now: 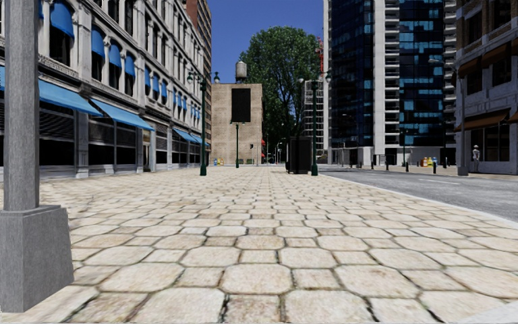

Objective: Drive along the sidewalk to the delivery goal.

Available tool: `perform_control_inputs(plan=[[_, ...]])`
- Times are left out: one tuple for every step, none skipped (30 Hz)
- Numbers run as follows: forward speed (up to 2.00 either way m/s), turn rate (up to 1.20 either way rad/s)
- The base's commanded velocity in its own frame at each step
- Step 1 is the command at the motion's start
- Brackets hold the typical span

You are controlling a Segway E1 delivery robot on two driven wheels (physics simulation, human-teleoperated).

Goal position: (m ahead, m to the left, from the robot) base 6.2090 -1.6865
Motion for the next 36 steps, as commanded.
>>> perform_control_inputs(plan=[[2.0, 0.0], [2.0, 0.0], [2.0, 0.0], [2.0, 0.0], [2.0, 0.0], [1.86, 0.0], [1.5, 0.0], [1.5, 0.0], [1.31, 0.0], [1.25, 0.0], [1.21, 0.0], [1.19, 0.0], [1.19, 0.0], [1.19, 0.0], [1.22, 0.0], [1.22, 0.0], [1.24, 0.0], [1.26, 0.0], [1.27, 0.0], [1.3, 0.0], [1.32, 0.0], [1.35, 0.0], [1.35, 0.0], [1.37, 0.0], [1.37, 0.0], [1.37, 0.0], [1.4, 0.0], [1.47, 0.0], [1.55, 0.0], [1.57, 0.0], [1.59, 0.0], [1.59, 0.0], [1.59, 0.0], [1.61, 0.0], [1.64, 0.0], [1.72, 0.0]])
